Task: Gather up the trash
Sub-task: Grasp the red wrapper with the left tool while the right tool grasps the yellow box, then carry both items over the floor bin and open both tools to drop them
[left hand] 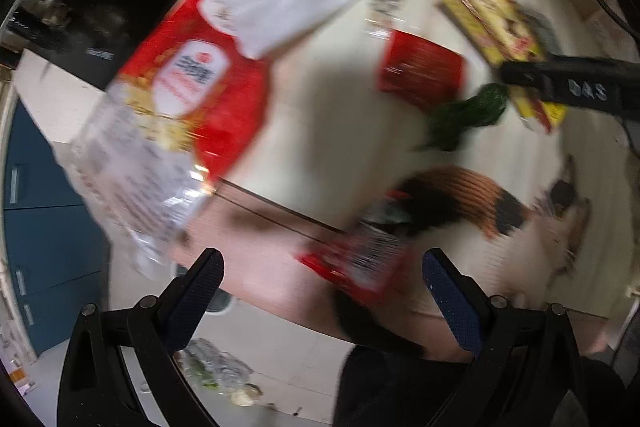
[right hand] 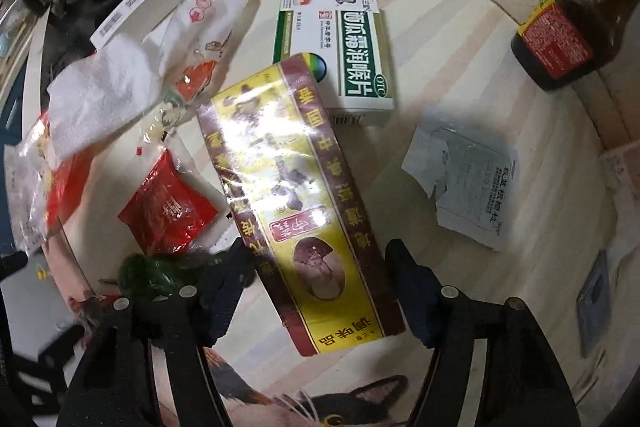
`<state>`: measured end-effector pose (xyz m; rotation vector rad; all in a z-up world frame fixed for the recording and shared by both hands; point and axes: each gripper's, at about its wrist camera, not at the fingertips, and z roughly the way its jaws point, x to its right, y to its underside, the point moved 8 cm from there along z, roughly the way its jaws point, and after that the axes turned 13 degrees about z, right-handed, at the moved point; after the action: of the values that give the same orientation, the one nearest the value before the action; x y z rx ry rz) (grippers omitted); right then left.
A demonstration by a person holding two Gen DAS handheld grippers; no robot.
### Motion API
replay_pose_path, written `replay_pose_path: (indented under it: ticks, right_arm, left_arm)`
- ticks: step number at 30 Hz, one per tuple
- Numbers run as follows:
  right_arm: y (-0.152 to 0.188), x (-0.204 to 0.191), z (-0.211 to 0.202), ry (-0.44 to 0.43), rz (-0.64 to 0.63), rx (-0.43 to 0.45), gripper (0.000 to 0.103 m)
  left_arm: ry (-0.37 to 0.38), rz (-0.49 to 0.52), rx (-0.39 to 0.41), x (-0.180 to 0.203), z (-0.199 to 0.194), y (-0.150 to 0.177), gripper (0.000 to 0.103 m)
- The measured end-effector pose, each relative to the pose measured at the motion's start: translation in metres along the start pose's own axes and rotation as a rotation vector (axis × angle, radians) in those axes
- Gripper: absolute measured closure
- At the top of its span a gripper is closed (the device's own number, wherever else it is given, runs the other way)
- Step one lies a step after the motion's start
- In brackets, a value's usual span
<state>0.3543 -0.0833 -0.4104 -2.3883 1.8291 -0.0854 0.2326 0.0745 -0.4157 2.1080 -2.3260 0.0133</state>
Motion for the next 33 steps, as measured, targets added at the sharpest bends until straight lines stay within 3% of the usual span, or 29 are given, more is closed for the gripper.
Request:
replay_pose_path:
  ticks: [5, 6, 9, 11, 12, 13, 23, 26, 28, 33]
  right_arm:
    - [0.008, 0.013, -0.016, -0.031, 0.038, 0.011, 0.035]
    - [0.011, 0.017, -0.021, -0.034, 0.048, 0.017, 0.036]
    - [0.008, 0.029, -0.028, -0.039, 0.065, 0.026, 0.037]
    - [0.008, 0.035, -0.033, -0.042, 0.072, 0.030, 0.038]
    - [0.010, 0.037, -0.039, -0.042, 0.074, 0.033, 0.038]
    - [0.012, 0.038, -0.044, -0.042, 0.075, 0.038, 0.038]
    - [0.036, 0.029, -0.081, -0.052, 0.076, 0.103, 0.040]
    - [0.041, 0.006, -0.102, -0.066, 0.054, 0.135, 0.042]
    - [0.045, -0.013, -0.115, -0.080, 0.033, 0.162, 0.042]
    - [0.059, -0.079, -0.140, -0.123, -0.002, 0.216, 0.043]
  left_arm:
    - [0.029, 0.035, -0.041, 0.027, 0.011, 0.010, 0.002]
    - [0.033, 0.026, -0.038, 0.029, 0.013, 0.010, 0.009]
    - [0.018, -0.014, -0.042, 0.027, 0.017, 0.012, 0.050]
    - [-0.014, -0.023, -0.013, 0.026, 0.012, 0.009, 0.069]
    - [-0.017, -0.019, -0.002, 0.027, 0.007, 0.009, 0.091]
    - [-0.009, -0.024, 0.005, 0.027, 0.003, 0.010, 0.101]
    - [-0.077, -0.067, 0.178, 0.019, -0.079, 0.031, 0.103]
    - [-0.089, -0.102, 0.239, 0.005, -0.112, 0.034, 0.103]
    - [-0.098, -0.138, 0.292, -0.011, -0.142, 0.057, 0.103]
    - [-0.143, -0.227, 0.367, -0.069, -0.164, 0.088, 0.103]
